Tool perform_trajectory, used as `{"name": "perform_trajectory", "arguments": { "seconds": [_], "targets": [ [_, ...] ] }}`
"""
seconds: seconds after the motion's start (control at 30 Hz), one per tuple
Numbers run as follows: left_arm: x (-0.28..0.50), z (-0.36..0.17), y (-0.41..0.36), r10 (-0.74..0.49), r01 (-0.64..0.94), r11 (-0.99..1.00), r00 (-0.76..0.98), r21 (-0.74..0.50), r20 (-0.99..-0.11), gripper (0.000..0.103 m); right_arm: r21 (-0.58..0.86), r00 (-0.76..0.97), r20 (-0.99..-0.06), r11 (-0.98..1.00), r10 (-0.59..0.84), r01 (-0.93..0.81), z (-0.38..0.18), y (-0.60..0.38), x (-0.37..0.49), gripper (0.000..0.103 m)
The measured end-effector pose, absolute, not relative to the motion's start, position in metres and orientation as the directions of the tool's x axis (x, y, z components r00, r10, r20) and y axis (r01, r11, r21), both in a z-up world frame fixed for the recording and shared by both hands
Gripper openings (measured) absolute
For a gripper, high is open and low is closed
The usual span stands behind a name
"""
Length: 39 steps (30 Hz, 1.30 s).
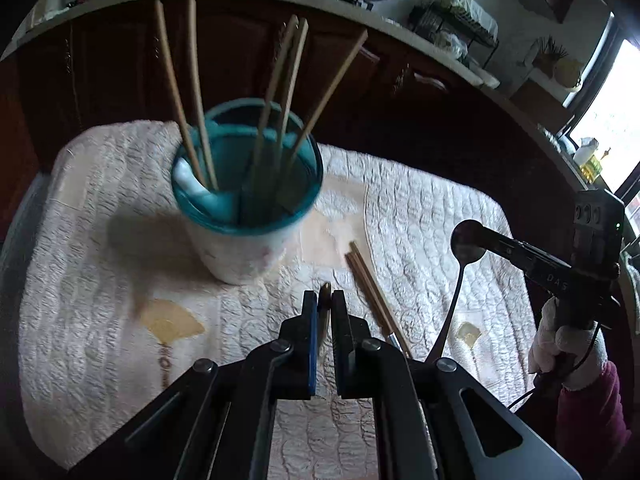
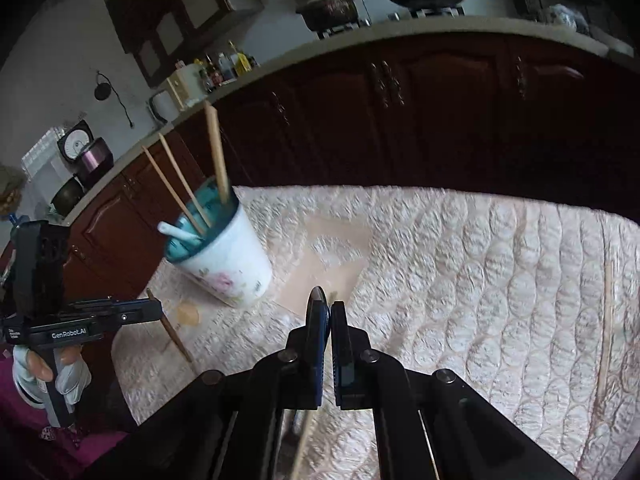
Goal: Organize utensils
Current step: 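Carry the metal spoon and chopstick over the cup and lower them in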
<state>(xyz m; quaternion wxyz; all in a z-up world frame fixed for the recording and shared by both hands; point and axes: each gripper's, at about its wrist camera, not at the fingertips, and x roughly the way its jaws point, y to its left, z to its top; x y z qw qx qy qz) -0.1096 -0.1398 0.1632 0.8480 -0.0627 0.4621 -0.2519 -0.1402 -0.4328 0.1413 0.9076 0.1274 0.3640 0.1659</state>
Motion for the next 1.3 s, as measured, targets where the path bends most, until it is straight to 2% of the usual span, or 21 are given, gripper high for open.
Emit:
{"name": "perform_trajectory", "arguments": {
  "seconds": [0.2,0.43,0.63,0.83,1.17,1.3],
  "targets": [
    [-0.101,0.222,-0.110,-0.489,0.371,0.869,0.535,-0.329,-0.689,0.006,0.330,0.738,-0.542,0.909,0.402,-0.253,0.192,-0.402,-0.127,0.004],
    [-0.077,0.269,-0.099,-0.448,0.375,0.891,0.631,-0.256,-0.634,0.006,0.257,0.792,-0.505,0.936,0.343,-0.242,0.233,-0.359,-0.093,0.004],
    [-0.047,0.260,-0.105,-0.386,0.348,0.917,0.658,-0.194,-0.647,0.006,0.133,0.826,-0.499,0.965,0.264,-0.228,0.247,-0.325,-0.065,0.004],
    [-0.023,0.243,-0.109,-0.356,0.320,0.930,0.647,-0.184,-0.674,0.006,0.041,0.835,-0.507,0.974,0.214,-0.224,0.241,-0.301,-0.037,0.004],
    [-0.006,0.210,-0.120,-0.331,0.310,0.936,0.618,-0.165,-0.713,0.006,-0.233,0.874,-0.477,0.946,0.091,-0.226,0.216,-0.259,-0.030,0.004],
    [-0.005,0.199,-0.123,-0.330,0.310,0.936,0.601,-0.168,-0.728,0.006,-0.235,0.852,-0.511,0.935,0.114,-0.266,0.203,-0.254,-0.034,0.004]
  ]
}}
